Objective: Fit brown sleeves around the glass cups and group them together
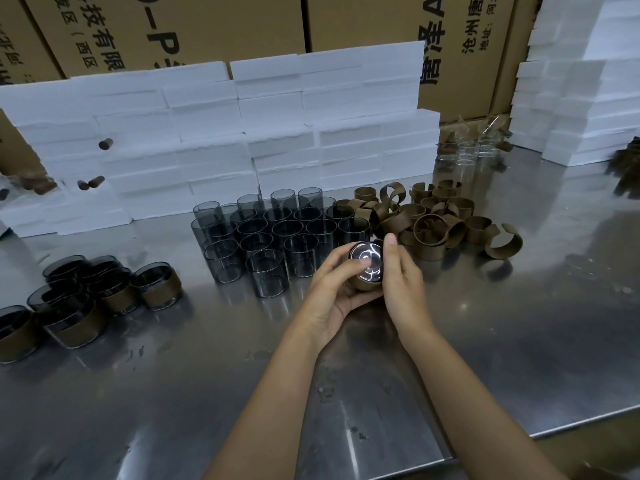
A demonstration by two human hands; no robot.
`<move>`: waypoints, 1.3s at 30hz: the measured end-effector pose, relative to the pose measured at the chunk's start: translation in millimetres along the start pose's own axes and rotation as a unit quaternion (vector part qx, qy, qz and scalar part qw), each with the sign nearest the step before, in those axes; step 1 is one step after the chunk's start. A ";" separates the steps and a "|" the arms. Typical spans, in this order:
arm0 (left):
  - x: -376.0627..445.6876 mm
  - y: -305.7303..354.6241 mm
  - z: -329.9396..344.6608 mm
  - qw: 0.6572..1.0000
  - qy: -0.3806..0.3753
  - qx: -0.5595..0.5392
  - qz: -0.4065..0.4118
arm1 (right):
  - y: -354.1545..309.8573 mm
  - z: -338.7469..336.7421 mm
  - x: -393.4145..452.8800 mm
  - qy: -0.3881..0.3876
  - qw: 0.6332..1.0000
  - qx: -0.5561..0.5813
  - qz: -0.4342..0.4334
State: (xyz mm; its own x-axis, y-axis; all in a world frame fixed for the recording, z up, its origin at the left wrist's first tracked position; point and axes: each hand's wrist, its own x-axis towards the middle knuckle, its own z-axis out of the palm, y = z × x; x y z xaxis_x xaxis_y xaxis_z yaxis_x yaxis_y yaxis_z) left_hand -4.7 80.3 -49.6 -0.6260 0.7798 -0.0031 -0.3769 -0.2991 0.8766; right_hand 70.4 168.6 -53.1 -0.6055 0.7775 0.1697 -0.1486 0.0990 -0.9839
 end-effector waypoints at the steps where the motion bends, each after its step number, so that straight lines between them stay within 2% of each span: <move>1: 0.7 -0.2 -0.2 1.000 0.004 0.004 -0.001 | 0.8 0.3 0.2 0.000 1.000 -0.006 0.002; 13: 1.3 5.7 5.6 0.991 0.130 -0.008 -0.007 | 0.0 1.5 2.2 -0.066 0.996 0.052 0.017; 17: -3.0 11.0 6.2 0.980 0.189 -0.060 -0.025 | 1.2 9.1 -0.5 -0.086 0.993 0.069 0.033; 20: -5.3 14.0 9.7 0.983 0.176 -0.037 -0.017 | -4.3 10.5 -1.6 -0.057 0.987 0.124 0.080; 25: -7.0 5.3 20.7 0.988 0.127 0.085 -0.009 | -10.7 5.5 -4.1 0.012 0.979 0.150 0.139; 30: -8.6 -1.4 25.3 0.989 0.104 0.100 0.007 | -13.0 1.6 -4.2 0.065 0.958 0.217 0.178; 36: -8.9 -5.7 28.2 0.979 0.097 0.181 0.007 | -11.0 -0.6 -2.3 0.038 0.952 0.234 0.193; 39: -9.0 0.4 27.2 0.981 0.104 0.162 0.007 | -12.5 -1.8 -2.5 0.024 0.950 0.246 0.189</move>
State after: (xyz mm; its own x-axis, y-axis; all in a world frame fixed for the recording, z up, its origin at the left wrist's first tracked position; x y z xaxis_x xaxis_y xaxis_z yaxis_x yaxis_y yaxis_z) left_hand 19.4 88.1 -36.1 -0.7683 0.6374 -0.0578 -0.1512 -0.0931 0.9841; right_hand 75.1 166.5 -41.3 -0.6545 0.7277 -0.2053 -0.2820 -0.4869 -0.8267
